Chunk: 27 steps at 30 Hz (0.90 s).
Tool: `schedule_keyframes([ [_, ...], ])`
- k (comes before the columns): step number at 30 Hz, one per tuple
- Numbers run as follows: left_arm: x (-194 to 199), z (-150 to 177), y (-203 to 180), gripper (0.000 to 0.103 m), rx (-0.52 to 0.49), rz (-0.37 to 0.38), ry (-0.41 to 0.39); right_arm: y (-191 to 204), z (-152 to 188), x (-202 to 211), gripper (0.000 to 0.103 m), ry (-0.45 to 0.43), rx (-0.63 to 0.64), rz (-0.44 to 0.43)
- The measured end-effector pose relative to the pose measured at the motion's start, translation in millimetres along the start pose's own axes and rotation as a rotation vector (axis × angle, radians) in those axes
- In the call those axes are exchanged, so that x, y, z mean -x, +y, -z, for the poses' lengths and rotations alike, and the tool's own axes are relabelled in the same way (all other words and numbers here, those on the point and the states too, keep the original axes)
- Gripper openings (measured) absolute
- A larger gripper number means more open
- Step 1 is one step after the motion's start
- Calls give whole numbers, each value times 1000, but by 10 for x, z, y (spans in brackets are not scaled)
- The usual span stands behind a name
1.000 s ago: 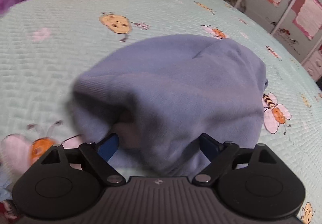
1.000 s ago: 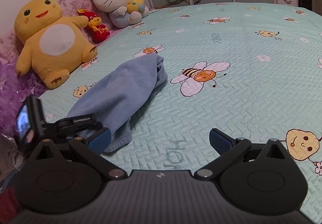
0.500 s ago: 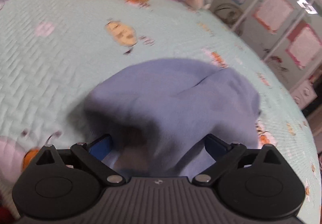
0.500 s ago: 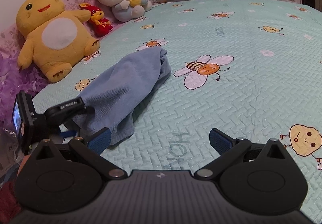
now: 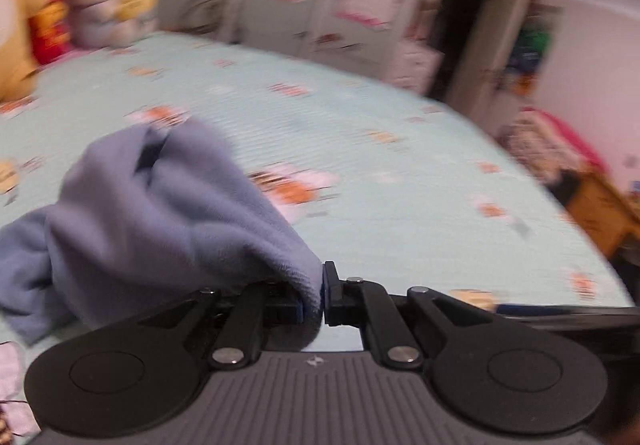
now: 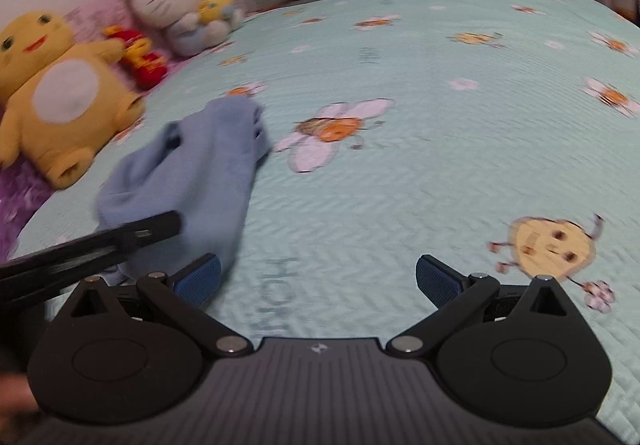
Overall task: Fold clothes
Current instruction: 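Grasp the garment edge with the left tool while the right tool grasps another edge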
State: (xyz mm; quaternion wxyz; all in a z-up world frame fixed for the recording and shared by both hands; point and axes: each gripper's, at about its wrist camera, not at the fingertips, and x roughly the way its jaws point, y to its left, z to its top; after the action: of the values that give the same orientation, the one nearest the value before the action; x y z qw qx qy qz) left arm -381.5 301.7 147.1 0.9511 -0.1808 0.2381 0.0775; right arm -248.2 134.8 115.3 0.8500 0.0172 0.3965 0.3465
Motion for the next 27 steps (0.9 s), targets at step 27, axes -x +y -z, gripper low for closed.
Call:
schedule_keyframes([
  [27, -183, 679, -788, 11, -131, 129, 290, -389, 394, -367, 101, 333, -366, -447],
])
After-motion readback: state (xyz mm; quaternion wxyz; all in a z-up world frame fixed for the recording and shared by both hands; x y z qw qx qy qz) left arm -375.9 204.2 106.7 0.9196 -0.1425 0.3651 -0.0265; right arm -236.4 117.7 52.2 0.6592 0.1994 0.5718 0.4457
